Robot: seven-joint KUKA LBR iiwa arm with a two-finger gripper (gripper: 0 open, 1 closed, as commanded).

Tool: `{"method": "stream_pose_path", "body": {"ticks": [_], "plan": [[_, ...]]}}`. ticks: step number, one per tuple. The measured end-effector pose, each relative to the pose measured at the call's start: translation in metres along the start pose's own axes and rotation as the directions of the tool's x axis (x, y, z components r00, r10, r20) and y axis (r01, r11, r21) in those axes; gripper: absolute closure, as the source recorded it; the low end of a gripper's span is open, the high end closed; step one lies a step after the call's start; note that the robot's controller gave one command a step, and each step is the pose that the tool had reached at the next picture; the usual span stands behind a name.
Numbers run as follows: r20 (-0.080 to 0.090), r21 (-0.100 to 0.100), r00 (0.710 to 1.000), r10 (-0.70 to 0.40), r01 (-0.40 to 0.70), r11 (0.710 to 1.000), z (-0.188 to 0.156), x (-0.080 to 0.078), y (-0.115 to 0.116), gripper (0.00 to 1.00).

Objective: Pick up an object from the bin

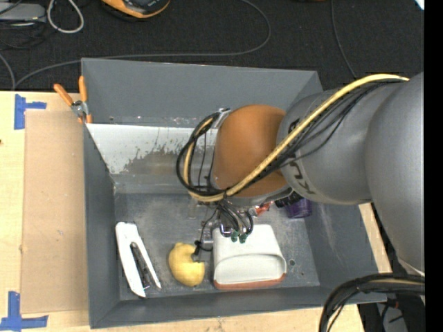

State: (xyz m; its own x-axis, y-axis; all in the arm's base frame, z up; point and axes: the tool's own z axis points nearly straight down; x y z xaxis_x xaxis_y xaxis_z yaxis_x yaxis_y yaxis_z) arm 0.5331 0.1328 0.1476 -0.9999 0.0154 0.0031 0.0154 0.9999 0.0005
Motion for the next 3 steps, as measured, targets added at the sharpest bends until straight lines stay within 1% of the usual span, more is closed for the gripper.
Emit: {"method": "stream_pose_path", "body": {"ticks": [1,2,3], "plan": [[0.000,0.000,1.000,0.000,0.000,1.000,0.000,0.000,0.000,0.00],[-0.006,-0.002,1.000,0.015,-0.015,1.000,0.068,0.029,0.041,0.00],[0.009,0.001,0.999,0.051,-0.051,0.999,0.079,0.049,-0.006,0.00]]}}
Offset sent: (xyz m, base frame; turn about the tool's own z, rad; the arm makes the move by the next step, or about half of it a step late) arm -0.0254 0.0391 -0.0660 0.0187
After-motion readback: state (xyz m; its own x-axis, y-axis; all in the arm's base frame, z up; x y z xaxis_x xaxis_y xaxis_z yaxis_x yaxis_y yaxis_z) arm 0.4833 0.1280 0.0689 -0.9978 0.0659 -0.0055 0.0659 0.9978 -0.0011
